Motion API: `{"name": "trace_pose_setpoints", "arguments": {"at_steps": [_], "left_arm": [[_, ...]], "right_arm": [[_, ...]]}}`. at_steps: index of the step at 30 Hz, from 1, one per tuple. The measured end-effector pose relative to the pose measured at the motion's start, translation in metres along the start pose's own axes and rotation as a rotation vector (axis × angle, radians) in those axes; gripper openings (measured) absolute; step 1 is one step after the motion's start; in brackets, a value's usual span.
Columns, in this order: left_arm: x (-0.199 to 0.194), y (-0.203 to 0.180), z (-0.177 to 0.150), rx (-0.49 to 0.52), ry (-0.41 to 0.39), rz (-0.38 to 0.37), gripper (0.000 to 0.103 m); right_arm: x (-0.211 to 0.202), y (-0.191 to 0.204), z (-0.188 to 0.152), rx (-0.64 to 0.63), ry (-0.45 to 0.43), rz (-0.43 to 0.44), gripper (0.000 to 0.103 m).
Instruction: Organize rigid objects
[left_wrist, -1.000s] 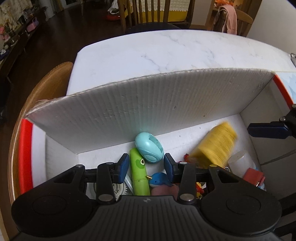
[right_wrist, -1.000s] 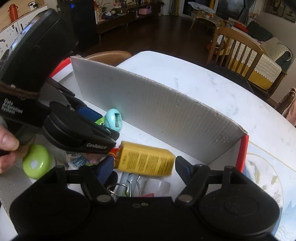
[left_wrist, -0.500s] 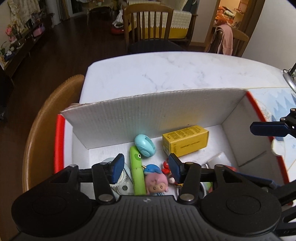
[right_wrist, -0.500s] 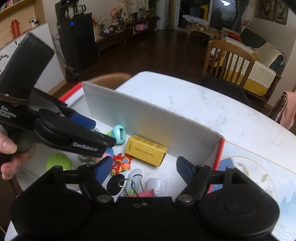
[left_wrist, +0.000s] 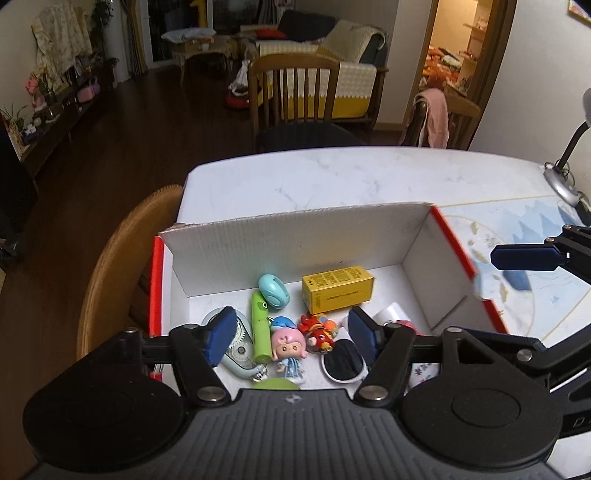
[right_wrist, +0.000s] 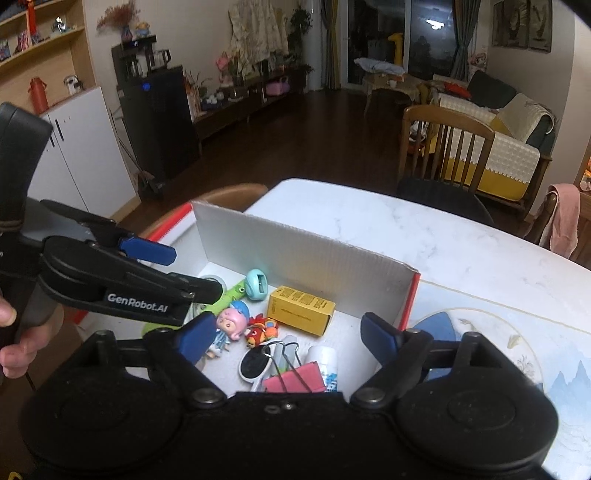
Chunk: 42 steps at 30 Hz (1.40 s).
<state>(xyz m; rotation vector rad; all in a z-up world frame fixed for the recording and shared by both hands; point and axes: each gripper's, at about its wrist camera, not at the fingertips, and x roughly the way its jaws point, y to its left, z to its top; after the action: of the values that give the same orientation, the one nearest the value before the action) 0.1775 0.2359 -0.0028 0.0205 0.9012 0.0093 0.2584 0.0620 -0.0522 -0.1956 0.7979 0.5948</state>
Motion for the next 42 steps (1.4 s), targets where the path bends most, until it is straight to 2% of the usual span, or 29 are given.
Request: {"name": "trace_pose_setpoints", "arguments": {"at_steps": [2,8,11,16,19,21,34,42], "left_arm": [[-0.009,-0.002,-0.004,-0.003,-0.019,0.003,0.07],[-0.035,-0.011,-0.017,0.004,-0.066,0.037,0.071],[-0.046,-0.015,-0.025,-0.003,-0.081,0.034,0.083],[-0.062,-0.023,-0.036,-0.017,-0.104,0.047,0.083],[-0.07,-0.026,-0.043,-0.024,-0.124,0.057,0.093],[-0.074,-0.027,-0.048,-0.033,-0.134,0.06,0.103],[-0.105,-0.05,-0.071,-0.053,-0.208,0.098,0.103],[-0.111,-0.057,-0.084,-0.079,-0.193,0.113,0.103]], "right_arm": [[-0.006,0.001,-0.002,0.005,-0.017,0.009,0.087],[-0.034,-0.001,-0.013,0.021,-0.101,0.023,0.097],[-0.046,-0.002,-0.019,0.028,-0.139,0.04,0.1],[-0.065,0.0,-0.027,0.022,-0.2,0.063,0.102],[-0.075,0.0,-0.032,0.035,-0.224,0.081,0.103],[-0.079,0.001,-0.034,0.043,-0.231,0.084,0.103],[-0.1,0.004,-0.05,0.089,-0.25,0.087,0.103],[-0.109,0.007,-0.057,0.103,-0.247,0.099,0.103]]}}
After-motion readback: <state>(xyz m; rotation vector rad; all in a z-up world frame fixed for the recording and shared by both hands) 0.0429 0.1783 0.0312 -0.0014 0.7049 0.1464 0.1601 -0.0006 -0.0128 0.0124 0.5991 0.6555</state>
